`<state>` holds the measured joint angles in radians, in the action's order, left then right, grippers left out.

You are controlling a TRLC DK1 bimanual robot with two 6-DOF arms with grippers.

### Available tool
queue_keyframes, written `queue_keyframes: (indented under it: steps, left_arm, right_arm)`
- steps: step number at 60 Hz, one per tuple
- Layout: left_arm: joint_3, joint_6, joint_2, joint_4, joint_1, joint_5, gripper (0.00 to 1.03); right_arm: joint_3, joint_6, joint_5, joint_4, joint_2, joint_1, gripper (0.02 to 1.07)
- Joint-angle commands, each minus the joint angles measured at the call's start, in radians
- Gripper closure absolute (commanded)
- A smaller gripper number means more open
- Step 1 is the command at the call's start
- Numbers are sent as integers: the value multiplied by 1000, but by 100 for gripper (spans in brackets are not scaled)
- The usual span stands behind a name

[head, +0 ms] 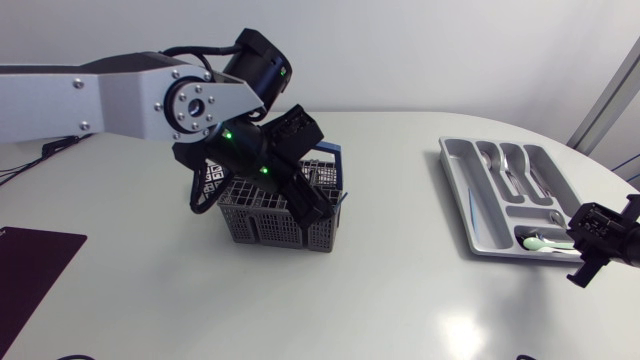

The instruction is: Transfer all utensils from the basket to the drawer tray.

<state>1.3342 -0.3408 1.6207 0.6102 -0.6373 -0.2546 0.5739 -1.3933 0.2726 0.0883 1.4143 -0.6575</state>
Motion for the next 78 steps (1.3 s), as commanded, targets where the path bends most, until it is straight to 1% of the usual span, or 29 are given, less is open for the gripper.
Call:
queue_keyframes:
  steps: [1,8,13,18,25,30,35,38,45,51,54,59,64,70,75,78]
  left_arm:
    - [-24,-12,16,-6,-9,8,5]
    - [-24,-14,16,-6,-7,9,5]
    - [-29,-15,16,-7,-7,9,5]
    - [-35,-15,16,-13,-9,12,5]
    - [-40,-20,16,-18,-13,21,5]
    - [-43,-21,16,-26,-16,31,5]
    - [-46,-20,21,-35,-21,37,5]
    - [-53,-20,22,-50,-25,43,5]
    - [-86,-21,25,-101,-50,86,5]
    - [-119,-23,24,-152,-75,120,5]
    - [-142,-27,19,-182,-85,129,5]
    - [-173,-30,11,-236,-110,167,5]
    - [-201,-32,7,-300,-139,232,6]
    - [-211,-30,7,-351,-154,262,6]
    - [-216,-29,8,-394,-160,295,10]
    - [-216,-26,11,-408,-160,298,12]
  right_arm:
    - [-17,-47,-19,36,44,-11,100]
    - [-34,-56,-27,91,66,-11,85]
    - [-51,-81,-42,117,81,-11,78]
    - [-75,-98,-46,166,89,-16,66]
    - [-91,-121,-46,168,87,-24,50]
    - [-108,-125,-42,163,48,-34,37]
    - [-109,-122,-32,117,-3,-42,24]
    - [-105,-113,-21,76,-38,-42,20]
    - [-98,-82,-1,-9,-107,-42,14]
    - [-101,-46,14,-61,-153,-27,14]
    - [-103,-26,16,-73,-170,-19,14]
    - [-108,10,16,-88,-190,2,13]
    - [-108,43,16,-108,-204,27,12]
    - [-111,82,16,-128,-230,58,12]
    - [-123,105,16,-137,-258,85,12]
    - [-131,122,16,-142,-276,104,12]
